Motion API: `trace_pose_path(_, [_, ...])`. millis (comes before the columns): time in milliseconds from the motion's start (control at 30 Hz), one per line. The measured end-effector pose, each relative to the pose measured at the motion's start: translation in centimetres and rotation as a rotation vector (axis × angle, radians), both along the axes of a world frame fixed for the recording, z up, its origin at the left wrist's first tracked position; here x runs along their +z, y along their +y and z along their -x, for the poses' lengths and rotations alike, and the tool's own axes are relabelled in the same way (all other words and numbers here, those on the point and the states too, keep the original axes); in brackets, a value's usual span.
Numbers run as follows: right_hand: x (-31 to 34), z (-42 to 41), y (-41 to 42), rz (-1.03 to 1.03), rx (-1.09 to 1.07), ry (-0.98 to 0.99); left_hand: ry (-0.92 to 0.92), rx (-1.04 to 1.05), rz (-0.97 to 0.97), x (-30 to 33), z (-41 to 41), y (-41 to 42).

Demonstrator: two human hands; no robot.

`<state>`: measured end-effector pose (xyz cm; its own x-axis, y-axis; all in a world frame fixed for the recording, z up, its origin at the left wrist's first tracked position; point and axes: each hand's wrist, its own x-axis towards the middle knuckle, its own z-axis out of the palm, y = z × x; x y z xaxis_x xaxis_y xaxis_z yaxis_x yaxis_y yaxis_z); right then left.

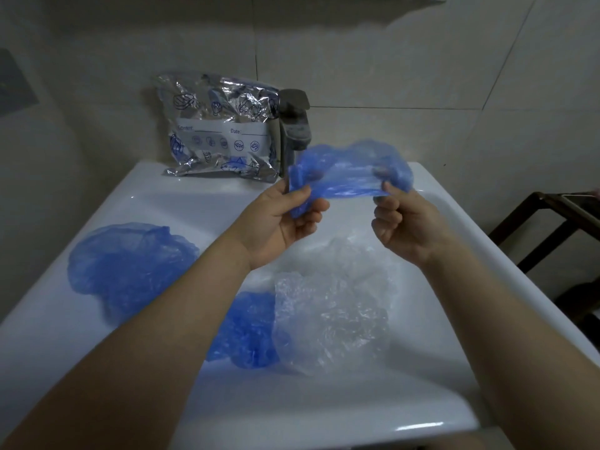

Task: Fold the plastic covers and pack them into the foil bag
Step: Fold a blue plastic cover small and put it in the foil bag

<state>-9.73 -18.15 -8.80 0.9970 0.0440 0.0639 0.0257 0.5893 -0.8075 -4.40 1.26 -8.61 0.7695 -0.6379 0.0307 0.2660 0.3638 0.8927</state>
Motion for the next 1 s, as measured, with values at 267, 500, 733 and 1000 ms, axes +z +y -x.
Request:
trace_pose_path(267, [0.3, 0.8, -2.4, 0.588, -0.061, -0.079, -0.182, -0.097, -0.295, -0.8, -1.5, 2.1])
trace_pose_path(500, [-0.4, 0.0, -1.3, 1.041, -0.134, 0.015, -0.484, 0.322, -0.762, -2.1, -2.0, 0.3])
trace_pose_path(733, [-0.9, -0.9, 0.5, 0.798, -0.350, 0.051, -0.494, 0.411, -0.539, -2.3, -2.0, -0.1])
trace_pose_path(1000, [0.5, -0.5, -0.4, 0.433, -0.351, 0.006, -0.386, 0.322, -0.265, -1.5, -1.7, -0.2])
